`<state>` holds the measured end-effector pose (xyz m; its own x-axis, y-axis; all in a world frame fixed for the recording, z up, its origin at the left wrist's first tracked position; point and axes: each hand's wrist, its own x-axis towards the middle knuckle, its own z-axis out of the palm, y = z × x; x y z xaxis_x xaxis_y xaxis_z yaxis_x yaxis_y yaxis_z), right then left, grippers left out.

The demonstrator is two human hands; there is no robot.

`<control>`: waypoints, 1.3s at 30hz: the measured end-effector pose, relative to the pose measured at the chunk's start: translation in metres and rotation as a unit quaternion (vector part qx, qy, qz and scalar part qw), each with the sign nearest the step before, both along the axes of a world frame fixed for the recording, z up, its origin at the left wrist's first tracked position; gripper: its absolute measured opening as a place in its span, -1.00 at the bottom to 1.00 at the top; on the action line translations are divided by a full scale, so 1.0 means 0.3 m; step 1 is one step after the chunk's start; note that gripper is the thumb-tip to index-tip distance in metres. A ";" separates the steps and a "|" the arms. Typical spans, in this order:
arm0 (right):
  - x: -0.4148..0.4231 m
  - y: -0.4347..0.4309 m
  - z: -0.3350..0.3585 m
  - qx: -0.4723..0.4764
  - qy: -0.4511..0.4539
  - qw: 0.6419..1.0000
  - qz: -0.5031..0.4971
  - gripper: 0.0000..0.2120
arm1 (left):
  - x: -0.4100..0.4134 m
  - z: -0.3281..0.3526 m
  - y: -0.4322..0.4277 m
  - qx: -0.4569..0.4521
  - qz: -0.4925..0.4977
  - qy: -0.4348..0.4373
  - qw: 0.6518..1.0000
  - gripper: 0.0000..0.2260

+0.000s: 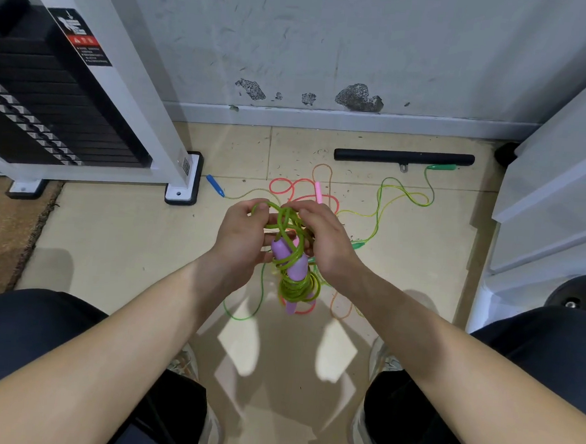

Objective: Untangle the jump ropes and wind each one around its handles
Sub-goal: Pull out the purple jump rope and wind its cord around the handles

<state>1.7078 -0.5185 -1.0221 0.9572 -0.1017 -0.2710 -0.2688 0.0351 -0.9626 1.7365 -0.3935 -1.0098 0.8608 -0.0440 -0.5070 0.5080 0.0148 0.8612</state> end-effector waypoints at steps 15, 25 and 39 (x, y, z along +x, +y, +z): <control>0.025 -0.013 0.013 -0.053 0.063 0.986 0.144 -0.64 | -0.003 -0.015 0.004 0.093 -0.039 -0.074 0.992 -0.68; 0.046 -0.033 0.034 0.095 0.125 0.982 0.108 -0.78 | -0.013 -0.005 -0.004 0.023 -0.082 -0.070 0.994 -0.66; 0.062 -0.044 0.077 0.022 0.087 0.996 0.029 -0.86 | -0.064 -0.044 -0.056 -0.005 -0.126 -0.028 0.992 -0.50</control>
<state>1.7264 -0.5317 -0.9990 0.8990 -0.0327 -0.4368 -0.4348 0.0553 -0.8988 1.7172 -0.4104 -1.0230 0.8485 -0.2665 -0.4572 0.4479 -0.0984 0.8886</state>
